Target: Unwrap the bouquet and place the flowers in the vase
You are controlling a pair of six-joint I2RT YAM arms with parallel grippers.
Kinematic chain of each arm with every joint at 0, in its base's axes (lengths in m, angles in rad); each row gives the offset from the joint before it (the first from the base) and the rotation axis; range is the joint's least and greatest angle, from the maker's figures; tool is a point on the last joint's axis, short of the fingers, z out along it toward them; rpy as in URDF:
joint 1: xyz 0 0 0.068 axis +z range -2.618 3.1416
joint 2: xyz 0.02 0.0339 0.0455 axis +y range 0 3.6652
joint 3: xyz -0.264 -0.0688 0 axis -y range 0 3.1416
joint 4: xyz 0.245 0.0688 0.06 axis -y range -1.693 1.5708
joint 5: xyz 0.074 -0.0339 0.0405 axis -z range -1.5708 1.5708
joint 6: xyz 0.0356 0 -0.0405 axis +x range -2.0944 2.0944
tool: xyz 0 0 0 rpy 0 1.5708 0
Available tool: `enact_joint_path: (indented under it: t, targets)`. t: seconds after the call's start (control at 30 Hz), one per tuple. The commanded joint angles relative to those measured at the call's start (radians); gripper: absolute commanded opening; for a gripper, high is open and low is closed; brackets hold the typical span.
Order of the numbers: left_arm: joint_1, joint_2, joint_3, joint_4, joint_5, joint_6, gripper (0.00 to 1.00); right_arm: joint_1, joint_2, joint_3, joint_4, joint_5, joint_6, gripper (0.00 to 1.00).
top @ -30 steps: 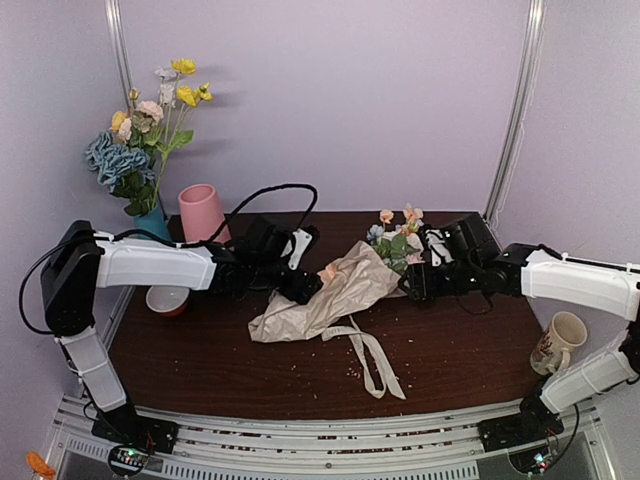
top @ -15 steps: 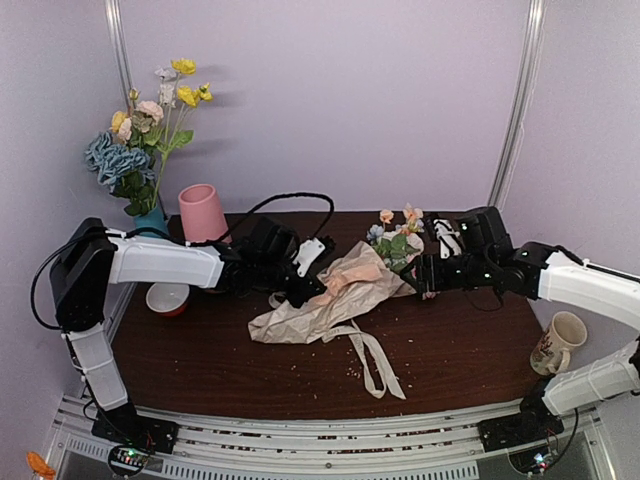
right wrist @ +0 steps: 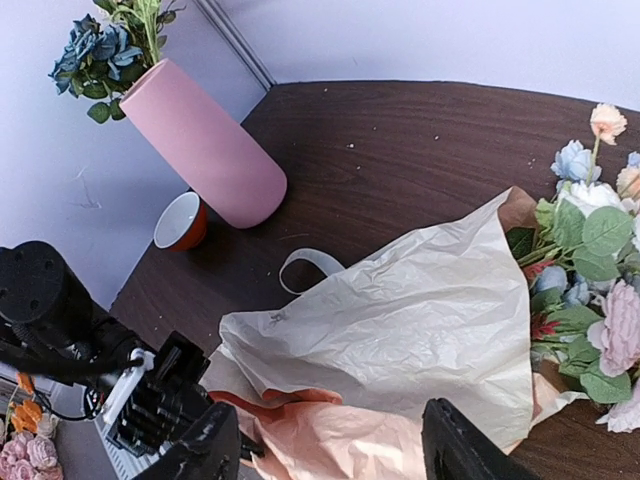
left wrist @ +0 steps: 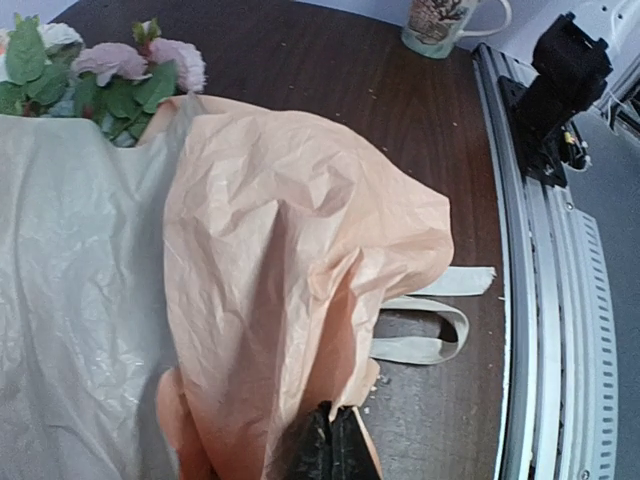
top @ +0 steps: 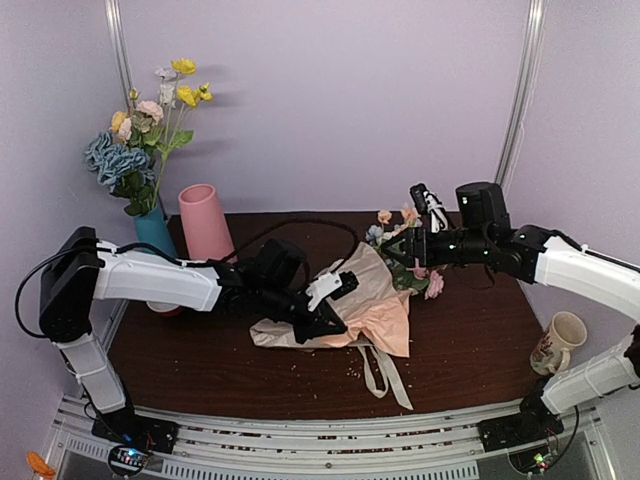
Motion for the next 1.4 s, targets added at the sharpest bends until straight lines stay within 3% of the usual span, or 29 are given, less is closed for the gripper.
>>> enact_joint_path:
  t: [0.0, 0.23, 0.53, 0.73, 0.8, 0.93, 1.13, 1.37]
  targets:
    - [-0.039, 0.037, -0.013, 0.043, 0.062, 0.012, 0.0, 0.008, 0.062, -0.028, 0.059, -0.089, 0.059, 0.62]
    - [-0.093, 0.115, 0.011, 0.064, 0.072, -0.009, 0.02, 0.051, 0.137, -0.162, 0.132, -0.11, 0.122, 0.56]
    - [-0.096, 0.054, -0.028, 0.149, 0.085, -0.038, 0.37, 0.072, 0.228, -0.334, 0.231, -0.121, 0.16, 0.52]
    - [-0.087, -0.039, 0.008, 0.073, -0.205, -0.077, 0.73, 0.112, 0.244, -0.396, 0.197, -0.078, 0.146, 0.51]
    - [-0.074, -0.045, 0.034, 0.018, -0.3, -0.077, 0.81, 0.124, 0.244, -0.417, 0.189, -0.063, 0.151, 0.5]
    - [-0.03, -0.022, 0.082, -0.093, -0.404, -0.061, 0.83, 0.142, 0.232, -0.449, 0.181, -0.031, 0.157, 0.5]
    - [-0.021, 0.026, 0.077, -0.139, -0.434, -0.023, 0.83, 0.149, 0.224, -0.462, 0.184, 0.001, 0.163, 0.5]
    - [-0.012, 0.05, 0.061, -0.126, -0.262, 0.018, 0.8, 0.15, 0.226, -0.452, 0.178, 0.008, 0.156, 0.5]
